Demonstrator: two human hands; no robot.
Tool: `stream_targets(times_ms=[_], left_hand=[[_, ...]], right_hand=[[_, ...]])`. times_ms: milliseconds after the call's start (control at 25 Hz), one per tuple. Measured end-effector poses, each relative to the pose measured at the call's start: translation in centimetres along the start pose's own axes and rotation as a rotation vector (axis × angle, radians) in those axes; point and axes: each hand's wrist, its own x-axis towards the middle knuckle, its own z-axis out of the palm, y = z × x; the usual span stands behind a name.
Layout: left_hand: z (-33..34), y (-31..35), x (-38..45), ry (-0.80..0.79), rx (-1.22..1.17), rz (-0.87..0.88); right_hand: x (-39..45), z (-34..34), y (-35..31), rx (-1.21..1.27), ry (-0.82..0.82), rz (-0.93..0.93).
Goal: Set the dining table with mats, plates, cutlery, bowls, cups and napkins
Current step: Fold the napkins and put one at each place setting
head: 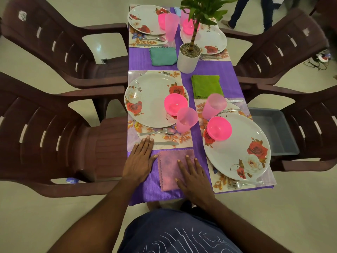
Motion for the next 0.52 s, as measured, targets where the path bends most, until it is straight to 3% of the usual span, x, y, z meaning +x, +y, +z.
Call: stream_targets(times_ms=[520], left_hand=[[0.04, 0.47, -0.31, 0.0, 0.054, -0.022]], right_hand=[[-0.13, -0.37, -0.33, 0.004, 0.001, 0.008]])
